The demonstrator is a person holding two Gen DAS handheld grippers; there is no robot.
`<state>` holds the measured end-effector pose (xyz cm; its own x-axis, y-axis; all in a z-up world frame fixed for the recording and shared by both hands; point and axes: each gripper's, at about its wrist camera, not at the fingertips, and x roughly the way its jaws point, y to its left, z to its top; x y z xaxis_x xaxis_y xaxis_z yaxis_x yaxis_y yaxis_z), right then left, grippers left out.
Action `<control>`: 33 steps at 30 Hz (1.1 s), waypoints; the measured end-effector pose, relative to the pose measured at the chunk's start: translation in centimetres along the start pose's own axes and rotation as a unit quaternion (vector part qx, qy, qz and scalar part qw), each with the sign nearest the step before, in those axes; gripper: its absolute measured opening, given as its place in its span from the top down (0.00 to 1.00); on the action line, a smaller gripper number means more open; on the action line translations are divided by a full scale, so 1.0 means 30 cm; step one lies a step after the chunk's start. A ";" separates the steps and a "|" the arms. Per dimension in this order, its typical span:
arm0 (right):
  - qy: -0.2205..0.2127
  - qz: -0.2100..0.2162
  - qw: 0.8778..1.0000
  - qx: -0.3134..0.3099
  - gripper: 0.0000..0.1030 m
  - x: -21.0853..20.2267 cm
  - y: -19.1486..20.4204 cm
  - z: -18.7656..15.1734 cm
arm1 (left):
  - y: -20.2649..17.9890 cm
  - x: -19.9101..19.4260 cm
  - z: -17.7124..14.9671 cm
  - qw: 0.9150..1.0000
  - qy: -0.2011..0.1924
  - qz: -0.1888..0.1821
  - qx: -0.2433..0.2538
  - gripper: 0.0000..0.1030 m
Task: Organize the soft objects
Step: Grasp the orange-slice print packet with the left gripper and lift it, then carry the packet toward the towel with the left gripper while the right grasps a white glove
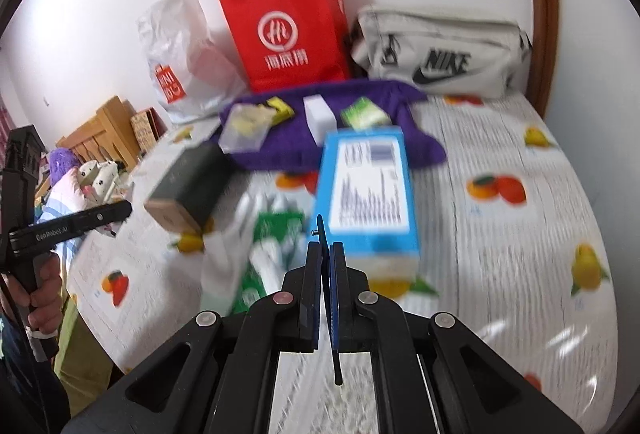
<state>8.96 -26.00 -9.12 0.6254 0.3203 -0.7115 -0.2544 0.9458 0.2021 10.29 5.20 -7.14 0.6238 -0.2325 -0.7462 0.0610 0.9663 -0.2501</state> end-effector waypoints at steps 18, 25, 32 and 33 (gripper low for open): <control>-0.022 0.011 1.000 -0.017 0.96 0.249 -0.022 0.375 | 0.021 0.160 0.274 1.000 -0.005 0.001 -0.001 0.60; 0.029 0.015 0.998 -0.051 0.92 0.316 0.002 0.333 | 0.036 0.223 0.299 1.000 0.005 -0.006 -0.010 0.60; 0.079 0.043 0.990 -0.105 0.73 0.314 0.135 0.144 | 0.025 0.243 0.262 1.000 0.019 -0.020 -0.008 0.60; 0.085 0.039 0.990 -0.110 0.73 0.315 0.145 0.124 | 0.026 0.242 0.255 0.999 0.020 -0.024 -0.009 0.60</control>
<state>16.50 -18.64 -12.46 0.4688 0.3610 -0.8062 -0.4634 0.8775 0.1235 20.83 5.10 -8.03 0.5894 -0.2834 -0.7565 0.0768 0.9519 -0.2967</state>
